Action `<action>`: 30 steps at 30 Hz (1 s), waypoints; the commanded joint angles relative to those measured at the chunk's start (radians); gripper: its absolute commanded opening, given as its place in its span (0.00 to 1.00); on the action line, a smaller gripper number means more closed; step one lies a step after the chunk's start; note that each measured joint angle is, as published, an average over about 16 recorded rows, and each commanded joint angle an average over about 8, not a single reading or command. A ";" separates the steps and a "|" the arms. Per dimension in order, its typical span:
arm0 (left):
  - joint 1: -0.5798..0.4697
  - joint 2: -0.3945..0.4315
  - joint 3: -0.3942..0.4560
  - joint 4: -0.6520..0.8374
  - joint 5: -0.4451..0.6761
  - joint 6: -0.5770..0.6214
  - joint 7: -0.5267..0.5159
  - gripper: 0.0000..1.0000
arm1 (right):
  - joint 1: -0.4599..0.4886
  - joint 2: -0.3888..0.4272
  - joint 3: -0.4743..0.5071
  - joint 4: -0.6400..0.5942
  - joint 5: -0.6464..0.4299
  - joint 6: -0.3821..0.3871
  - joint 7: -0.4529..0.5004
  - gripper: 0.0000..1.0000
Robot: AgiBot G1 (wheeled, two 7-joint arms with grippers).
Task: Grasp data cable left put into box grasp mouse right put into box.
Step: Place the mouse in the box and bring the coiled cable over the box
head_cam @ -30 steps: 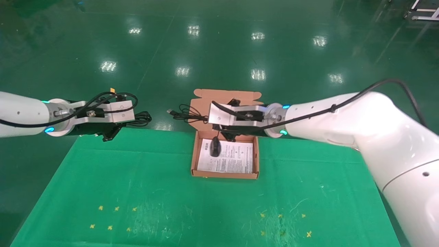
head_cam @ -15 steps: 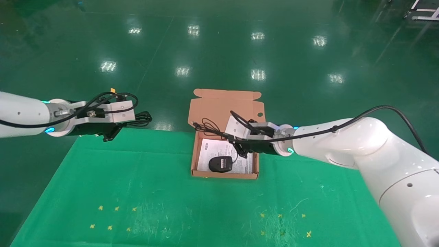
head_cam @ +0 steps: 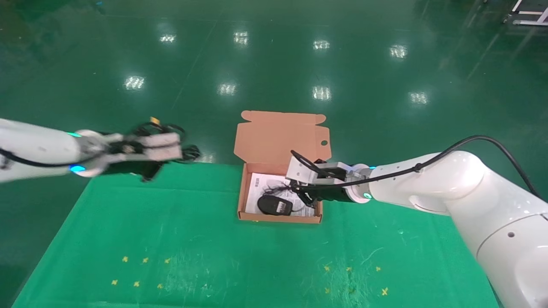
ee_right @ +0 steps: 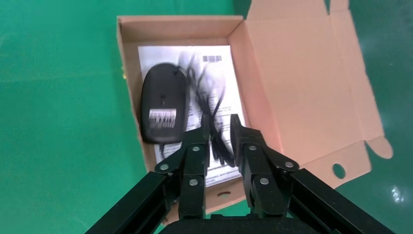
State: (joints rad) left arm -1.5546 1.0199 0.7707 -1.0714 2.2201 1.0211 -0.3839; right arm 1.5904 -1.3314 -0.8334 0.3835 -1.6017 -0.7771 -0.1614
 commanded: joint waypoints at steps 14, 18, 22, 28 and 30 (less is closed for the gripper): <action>0.071 0.234 0.042 0.200 -0.050 -0.209 0.167 0.00 | -0.010 0.166 0.005 0.147 -0.003 -0.020 0.057 1.00; 0.078 0.303 0.057 0.279 -0.078 -0.272 0.237 0.00 | -0.022 0.247 0.004 0.239 -0.015 -0.032 0.106 1.00; 0.084 0.339 0.091 0.318 -0.138 -0.323 0.305 0.00 | -0.043 0.325 0.002 0.350 -0.035 -0.037 0.177 1.00; 0.082 0.352 0.188 0.333 -0.259 -0.385 0.355 0.00 | -0.077 0.410 -0.008 0.503 -0.085 -0.025 0.303 1.00; 0.076 0.353 0.228 0.337 -0.295 -0.404 0.360 0.00 | -0.086 0.430 -0.013 0.542 -0.107 -0.019 0.345 1.00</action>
State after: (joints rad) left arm -1.4793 1.3726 0.9901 -0.7366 1.9373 0.6238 -0.0282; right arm 1.5087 -0.9098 -0.8458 0.9086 -1.7051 -0.7983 0.1702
